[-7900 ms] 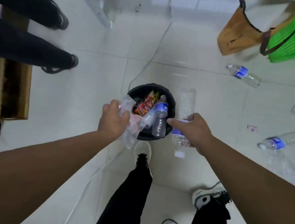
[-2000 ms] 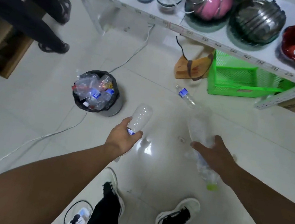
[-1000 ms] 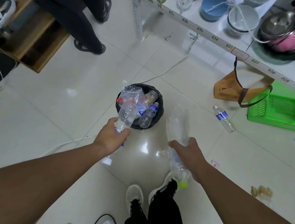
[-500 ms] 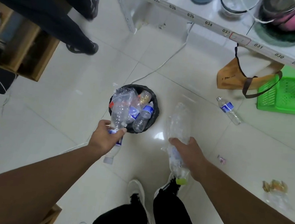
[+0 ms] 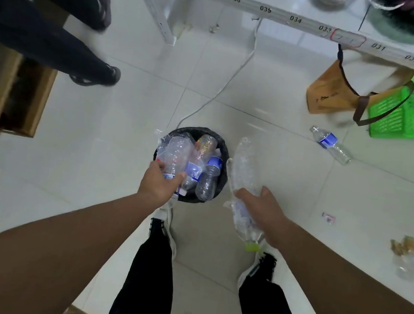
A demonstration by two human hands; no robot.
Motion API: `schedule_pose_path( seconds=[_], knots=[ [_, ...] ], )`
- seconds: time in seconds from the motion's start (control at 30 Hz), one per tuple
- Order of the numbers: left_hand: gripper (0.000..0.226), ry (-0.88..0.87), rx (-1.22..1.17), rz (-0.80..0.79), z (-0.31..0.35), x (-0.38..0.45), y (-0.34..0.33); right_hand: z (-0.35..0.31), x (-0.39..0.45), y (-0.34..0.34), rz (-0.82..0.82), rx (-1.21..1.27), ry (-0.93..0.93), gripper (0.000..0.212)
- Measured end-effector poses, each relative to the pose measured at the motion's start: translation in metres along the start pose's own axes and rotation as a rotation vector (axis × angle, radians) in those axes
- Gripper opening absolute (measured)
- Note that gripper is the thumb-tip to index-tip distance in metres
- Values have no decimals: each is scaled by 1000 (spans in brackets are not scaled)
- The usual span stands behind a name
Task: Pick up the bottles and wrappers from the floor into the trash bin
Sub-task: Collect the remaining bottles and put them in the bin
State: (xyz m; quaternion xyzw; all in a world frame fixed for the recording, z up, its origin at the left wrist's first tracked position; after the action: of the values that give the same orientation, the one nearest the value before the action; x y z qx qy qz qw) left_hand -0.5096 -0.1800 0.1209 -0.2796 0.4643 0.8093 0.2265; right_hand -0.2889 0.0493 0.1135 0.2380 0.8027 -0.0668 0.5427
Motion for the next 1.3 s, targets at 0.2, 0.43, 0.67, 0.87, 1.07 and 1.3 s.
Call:
schedule_pose_path(
  seconds=[0.2, 0.43, 0.67, 0.87, 1.07, 1.3],
  knots=[
    [48, -120, 105, -79, -18, 63, -24, -1, 46, -68, 109, -34, 11, 48],
    [49, -177, 273, -83, -48, 124, -34, -16, 107, -130, 207, -228, 67, 60],
    [54, -187, 423, -117, -39, 157, -53, -46, 168, -147, 180, -543, 17, 68],
    [60, -142, 483, -118, -33, 150, -46, -35, 159, -143, 171, -574, -120, 112],
    [62, -229, 363, 7, -17, 139, -3, -20, 117, -106, 258, -403, -27, 113],
    [58, -324, 341, 50, 11, 121, 16, 13, 83, -55, 341, -116, 42, 88]
  ],
)
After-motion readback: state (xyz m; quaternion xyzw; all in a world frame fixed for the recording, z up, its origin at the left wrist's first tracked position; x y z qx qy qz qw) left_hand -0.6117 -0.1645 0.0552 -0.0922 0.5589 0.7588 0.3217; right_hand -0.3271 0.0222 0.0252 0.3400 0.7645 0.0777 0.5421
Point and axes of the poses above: each hand's wrist, its own x-axis towards the middle knuckle, its own y-axis out of the back of the hand, z = x × y, the point moved 10 cm from there along x, towards the middle knuckle
